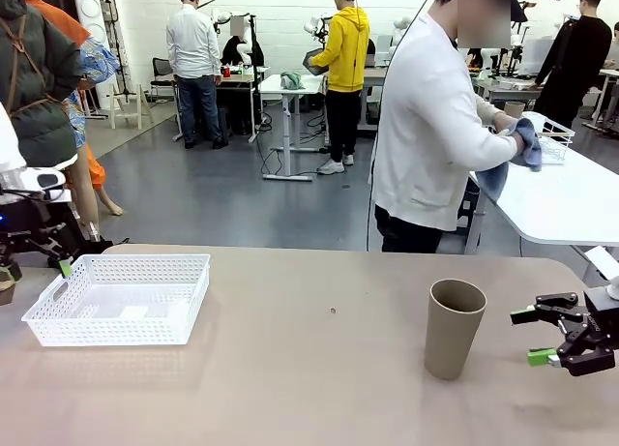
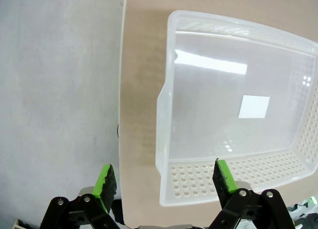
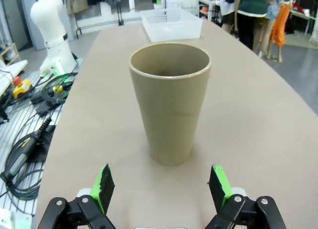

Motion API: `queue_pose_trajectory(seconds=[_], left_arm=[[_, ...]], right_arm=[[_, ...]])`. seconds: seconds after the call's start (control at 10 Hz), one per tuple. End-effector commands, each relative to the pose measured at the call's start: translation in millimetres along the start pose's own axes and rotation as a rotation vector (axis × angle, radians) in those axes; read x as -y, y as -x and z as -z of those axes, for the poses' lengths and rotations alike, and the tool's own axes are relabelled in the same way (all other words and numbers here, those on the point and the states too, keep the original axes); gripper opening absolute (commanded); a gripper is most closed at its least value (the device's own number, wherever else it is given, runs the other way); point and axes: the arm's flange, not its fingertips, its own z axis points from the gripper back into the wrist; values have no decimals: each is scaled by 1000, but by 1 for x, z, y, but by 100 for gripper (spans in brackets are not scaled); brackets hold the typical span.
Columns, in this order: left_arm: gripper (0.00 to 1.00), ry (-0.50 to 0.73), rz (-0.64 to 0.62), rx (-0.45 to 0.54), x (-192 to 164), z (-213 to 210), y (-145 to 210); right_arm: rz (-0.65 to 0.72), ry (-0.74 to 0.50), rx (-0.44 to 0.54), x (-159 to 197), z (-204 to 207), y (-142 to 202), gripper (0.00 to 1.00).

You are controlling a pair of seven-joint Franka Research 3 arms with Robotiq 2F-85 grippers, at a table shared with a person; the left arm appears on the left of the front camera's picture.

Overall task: Clean and organize the cups into the basket.
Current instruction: Pick up the Organizing basket and move it to the center of the table, then pick up the Reusable plastic cup from the right side of the table and place it inside the Organizing basket.

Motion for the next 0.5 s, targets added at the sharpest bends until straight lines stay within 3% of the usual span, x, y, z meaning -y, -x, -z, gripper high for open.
queue_pose_trajectory(seconds=[0.0,0.4], left_arm=[[100,12,20,-25,6,6,-18],[100,-17,11,-28,3,26,-25]], right_arm=[[-11,19,31,1,13,12,100],[-34,28,38,4,34,17,100]])
